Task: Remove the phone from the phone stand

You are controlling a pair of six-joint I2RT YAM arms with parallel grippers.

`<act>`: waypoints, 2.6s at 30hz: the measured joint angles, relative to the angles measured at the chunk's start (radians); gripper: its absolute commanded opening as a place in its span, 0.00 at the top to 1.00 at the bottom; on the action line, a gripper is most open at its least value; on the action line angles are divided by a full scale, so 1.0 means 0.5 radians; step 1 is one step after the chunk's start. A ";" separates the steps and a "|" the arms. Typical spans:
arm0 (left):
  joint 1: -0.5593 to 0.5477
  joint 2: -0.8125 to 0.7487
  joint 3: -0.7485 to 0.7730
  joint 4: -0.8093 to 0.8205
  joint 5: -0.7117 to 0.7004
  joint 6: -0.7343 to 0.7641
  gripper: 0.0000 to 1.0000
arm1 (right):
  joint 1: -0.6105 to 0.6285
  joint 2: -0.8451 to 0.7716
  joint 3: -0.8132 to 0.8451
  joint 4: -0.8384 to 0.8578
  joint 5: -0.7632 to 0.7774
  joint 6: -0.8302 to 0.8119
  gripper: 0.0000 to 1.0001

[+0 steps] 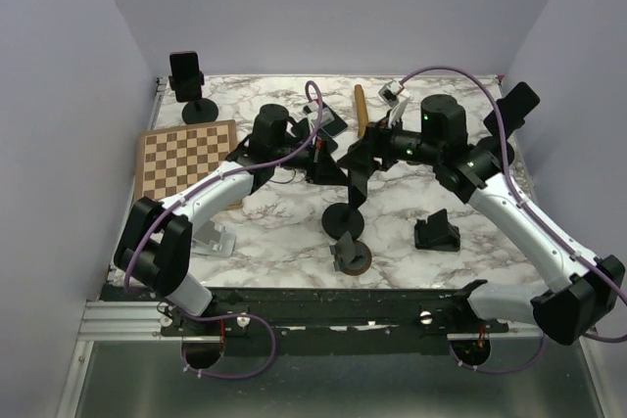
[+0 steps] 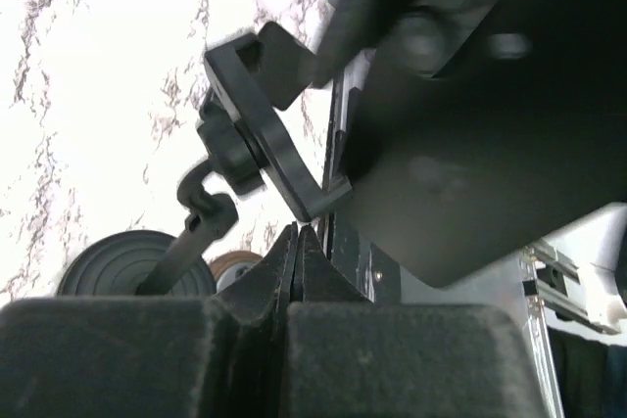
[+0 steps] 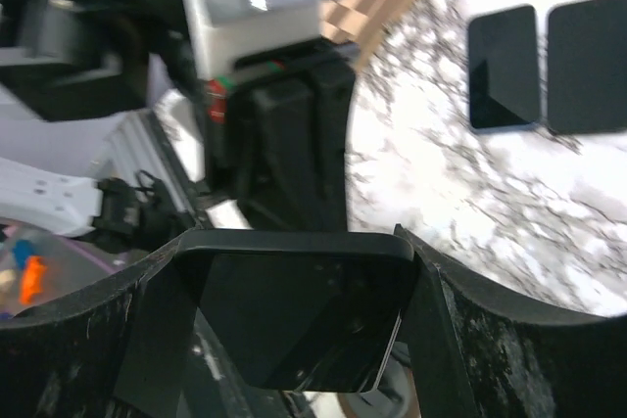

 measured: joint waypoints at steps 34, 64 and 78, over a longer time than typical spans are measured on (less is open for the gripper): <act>-0.179 -0.706 0.084 -0.700 -1.160 0.663 0.31 | 0.011 -0.024 0.483 -0.700 1.811 0.400 0.99; -0.305 -1.056 -0.058 -0.661 -1.978 0.735 0.30 | -0.377 1.321 0.647 -0.591 1.756 0.120 0.99; -0.305 -1.053 -0.058 -0.659 -1.978 0.734 0.30 | -0.372 1.534 0.570 -0.478 1.400 0.148 0.75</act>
